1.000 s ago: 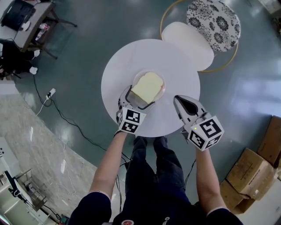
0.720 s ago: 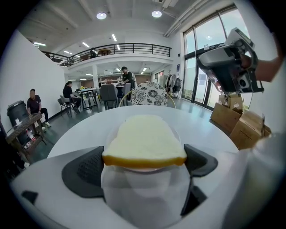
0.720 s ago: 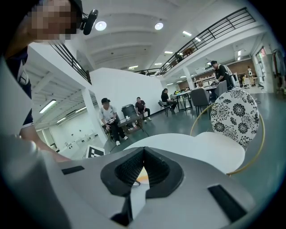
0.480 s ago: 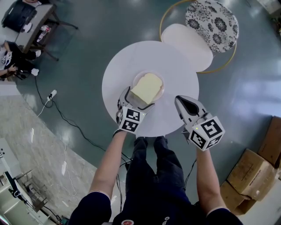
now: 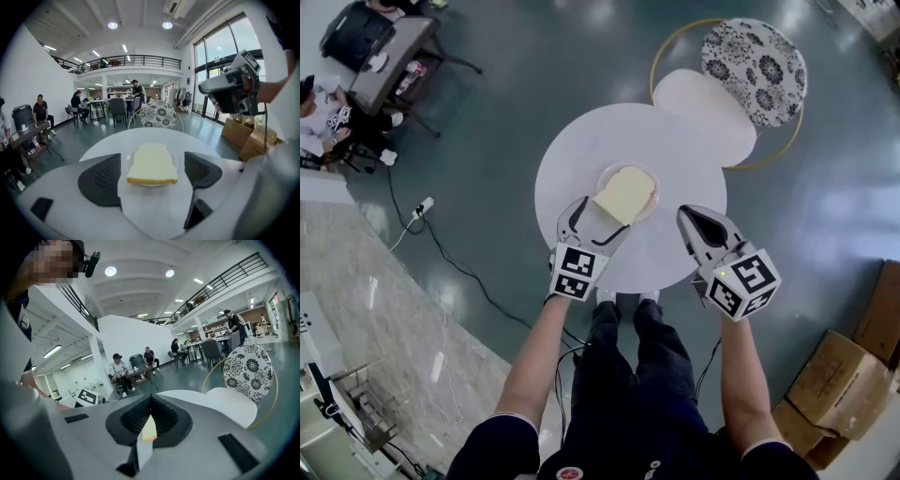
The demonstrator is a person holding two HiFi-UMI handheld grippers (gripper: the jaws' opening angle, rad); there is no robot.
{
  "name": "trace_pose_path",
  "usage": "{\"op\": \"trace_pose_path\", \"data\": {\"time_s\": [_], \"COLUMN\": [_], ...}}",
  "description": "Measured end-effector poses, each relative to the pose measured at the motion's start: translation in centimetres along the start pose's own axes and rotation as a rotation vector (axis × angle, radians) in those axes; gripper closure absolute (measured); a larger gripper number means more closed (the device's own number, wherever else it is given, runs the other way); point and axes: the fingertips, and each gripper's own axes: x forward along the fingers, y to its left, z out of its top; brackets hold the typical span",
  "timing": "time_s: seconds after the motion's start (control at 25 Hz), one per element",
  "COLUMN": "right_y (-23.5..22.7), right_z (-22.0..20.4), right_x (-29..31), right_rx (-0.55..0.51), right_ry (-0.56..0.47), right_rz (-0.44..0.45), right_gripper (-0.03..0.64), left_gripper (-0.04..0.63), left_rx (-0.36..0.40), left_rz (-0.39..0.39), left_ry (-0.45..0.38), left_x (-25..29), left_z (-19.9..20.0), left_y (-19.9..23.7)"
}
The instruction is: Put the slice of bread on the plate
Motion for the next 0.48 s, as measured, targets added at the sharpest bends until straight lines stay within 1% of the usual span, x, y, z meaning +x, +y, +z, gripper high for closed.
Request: {"op": "trace_pose_path", "data": {"time_s": [0.12,0.28,0.48], "right_y": [1.1,2.9,5.3], "right_z": [1.4,3.5,6.6], "right_x": [-0.3,-0.8,-1.4], "right_rx": [-0.012,-0.027,-0.06], "right_ry": [-0.023,-0.054,-0.113], "right_rz": [0.009,0.019,0.036], "right_gripper": [0.609,0.609,0.609], "left_gripper": [0.263,0.375,0.525], "left_rx": [-0.021,-0.049,-0.029], "left_rz": [0.027,0.042,0.042], "left_ry": [-0.082,-0.178,-0.314], "left_x": [-3.2,-7.4,-12.2], "left_z": [2.8,6.0,11.1], "left_y": [0.2,0.0,-1.1]}}
